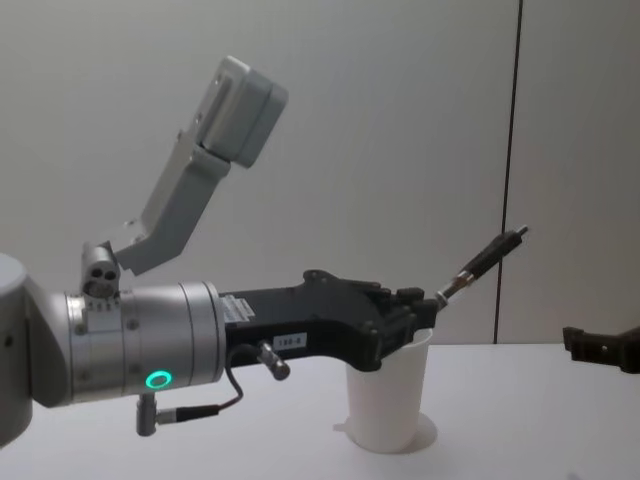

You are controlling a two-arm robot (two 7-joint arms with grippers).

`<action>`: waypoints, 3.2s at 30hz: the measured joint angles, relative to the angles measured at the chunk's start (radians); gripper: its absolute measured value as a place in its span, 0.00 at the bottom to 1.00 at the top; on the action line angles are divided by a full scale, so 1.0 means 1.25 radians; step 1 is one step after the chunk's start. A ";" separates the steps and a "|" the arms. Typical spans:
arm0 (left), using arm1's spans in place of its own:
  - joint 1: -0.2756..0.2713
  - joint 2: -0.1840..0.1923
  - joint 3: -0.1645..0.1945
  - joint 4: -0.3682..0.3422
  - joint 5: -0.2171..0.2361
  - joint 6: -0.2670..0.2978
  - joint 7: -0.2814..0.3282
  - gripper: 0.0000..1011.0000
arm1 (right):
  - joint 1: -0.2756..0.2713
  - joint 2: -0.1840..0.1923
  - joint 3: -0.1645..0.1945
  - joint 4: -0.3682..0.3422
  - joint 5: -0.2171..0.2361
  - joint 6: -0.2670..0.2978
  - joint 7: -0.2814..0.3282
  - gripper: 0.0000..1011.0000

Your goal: Place the pen into the pen holder.

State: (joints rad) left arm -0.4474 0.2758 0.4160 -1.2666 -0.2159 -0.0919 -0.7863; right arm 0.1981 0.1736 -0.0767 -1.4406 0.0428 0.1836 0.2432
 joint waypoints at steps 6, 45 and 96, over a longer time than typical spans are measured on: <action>-0.002 -0.002 0.002 0.004 -0.001 -0.001 -0.003 0.13 | -0.002 0.001 0.001 -0.001 0.003 -0.001 0.003 0.99; -0.007 -0.006 0.006 0.012 -0.002 -0.004 -0.007 0.13 | -0.064 0.074 0.068 -0.026 0.234 0.000 0.239 0.99; -0.007 -0.006 0.006 0.012 -0.002 -0.004 -0.007 0.13 | -0.053 0.074 0.029 -0.008 0.525 0.106 0.457 0.99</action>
State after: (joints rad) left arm -0.4556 0.2682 0.4232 -1.2518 -0.2182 -0.0964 -0.7952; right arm 0.1324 0.2659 -0.0409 -1.4507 0.6994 0.3157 0.8141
